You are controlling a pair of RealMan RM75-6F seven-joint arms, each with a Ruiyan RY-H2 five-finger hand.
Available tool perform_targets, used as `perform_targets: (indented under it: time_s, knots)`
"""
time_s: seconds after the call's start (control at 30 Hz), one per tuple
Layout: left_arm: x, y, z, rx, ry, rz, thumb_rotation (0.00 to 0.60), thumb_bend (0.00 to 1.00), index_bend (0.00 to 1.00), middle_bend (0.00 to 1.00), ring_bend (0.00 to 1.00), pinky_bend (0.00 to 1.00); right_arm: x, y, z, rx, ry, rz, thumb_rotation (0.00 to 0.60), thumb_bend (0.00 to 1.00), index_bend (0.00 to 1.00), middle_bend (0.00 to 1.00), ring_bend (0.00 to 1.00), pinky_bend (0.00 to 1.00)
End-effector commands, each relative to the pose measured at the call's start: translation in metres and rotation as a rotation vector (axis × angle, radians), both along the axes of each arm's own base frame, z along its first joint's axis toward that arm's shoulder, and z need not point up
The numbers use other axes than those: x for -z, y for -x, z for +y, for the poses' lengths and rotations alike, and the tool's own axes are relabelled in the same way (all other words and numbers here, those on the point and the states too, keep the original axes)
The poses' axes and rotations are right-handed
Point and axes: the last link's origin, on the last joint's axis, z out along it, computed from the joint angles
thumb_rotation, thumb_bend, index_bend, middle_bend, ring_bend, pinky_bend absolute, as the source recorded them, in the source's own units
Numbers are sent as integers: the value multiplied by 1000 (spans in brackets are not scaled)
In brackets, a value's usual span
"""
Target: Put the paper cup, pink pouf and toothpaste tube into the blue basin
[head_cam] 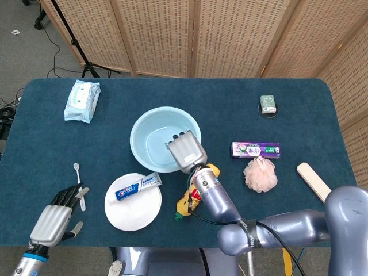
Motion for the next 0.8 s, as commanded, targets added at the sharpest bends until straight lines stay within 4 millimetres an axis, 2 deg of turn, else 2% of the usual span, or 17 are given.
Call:
perform_targets:
  time_s: [0.03, 0.3, 0.8]
  knots:
    - [1, 0, 0, -1, 3, -1, 600, 332, 5, 0, 0, 106, 12, -10, 3, -17, -23, -13, 600, 234, 635, 359, 383, 454]
    - [4, 1, 0, -3, 17, -2, 600, 331, 5, 0, 0, 106, 32, -21, 11, -35, -52, -32, 600, 234, 635, 359, 383, 455]
    - [4, 1, 0, -4, 17, 2, 600, 331, 6, 0, 0, 106, 38, -22, 9, -38, -47, -52, 600, 234, 635, 344, 383, 455]
